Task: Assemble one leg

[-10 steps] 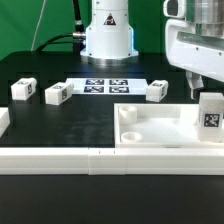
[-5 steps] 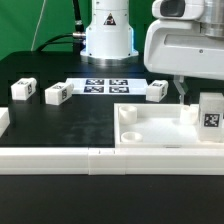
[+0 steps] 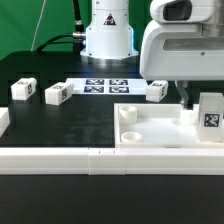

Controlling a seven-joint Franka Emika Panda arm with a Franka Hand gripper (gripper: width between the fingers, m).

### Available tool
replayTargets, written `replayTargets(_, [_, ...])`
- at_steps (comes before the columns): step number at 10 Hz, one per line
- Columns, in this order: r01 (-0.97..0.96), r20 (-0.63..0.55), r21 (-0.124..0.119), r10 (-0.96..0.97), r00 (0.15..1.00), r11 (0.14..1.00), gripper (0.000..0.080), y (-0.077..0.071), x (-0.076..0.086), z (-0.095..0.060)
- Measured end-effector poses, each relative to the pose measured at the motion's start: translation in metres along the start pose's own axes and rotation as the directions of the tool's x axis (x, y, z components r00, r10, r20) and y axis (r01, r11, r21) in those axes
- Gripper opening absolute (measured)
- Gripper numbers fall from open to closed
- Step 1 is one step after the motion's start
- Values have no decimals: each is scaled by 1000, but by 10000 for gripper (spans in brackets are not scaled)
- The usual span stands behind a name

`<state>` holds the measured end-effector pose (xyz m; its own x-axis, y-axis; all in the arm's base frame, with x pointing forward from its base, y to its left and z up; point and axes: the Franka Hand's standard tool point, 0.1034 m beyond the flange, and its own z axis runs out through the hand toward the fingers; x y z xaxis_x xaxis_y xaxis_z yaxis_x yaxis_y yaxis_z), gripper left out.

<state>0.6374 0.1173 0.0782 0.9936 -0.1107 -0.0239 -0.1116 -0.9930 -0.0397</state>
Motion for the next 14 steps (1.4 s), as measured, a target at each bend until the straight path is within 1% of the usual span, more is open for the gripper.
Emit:
replayTargets(1, [0,0,0,0,1000,1000,289,0,0,0])
replayTargets(4, [-43,0,1,43,999,999,290,0,0,0])
replayTargets(6, [-227,1,2,227,974,974,290,0,-1,1])
replayTargets(7, [-341,2,4,341,940,940,290,1,-1,1])
replayTargets(8, [-462,4,9,462,887,887,290,1,0,1])
replayTargets(9, [-538,4,8,538,843,843,290,1,-1,1])
replayTargets(11, [-735,3,6,735,678,678,290,2,-1,1])
replayTargets(12, [-777,0,14,777,630,630,290,3,1,1])
replayTargets(13, [-864,-3,23,865,502,502,291,3,2,1])
replayTargets(14, [-919,3,27,919,394,394,291,3,2,1])
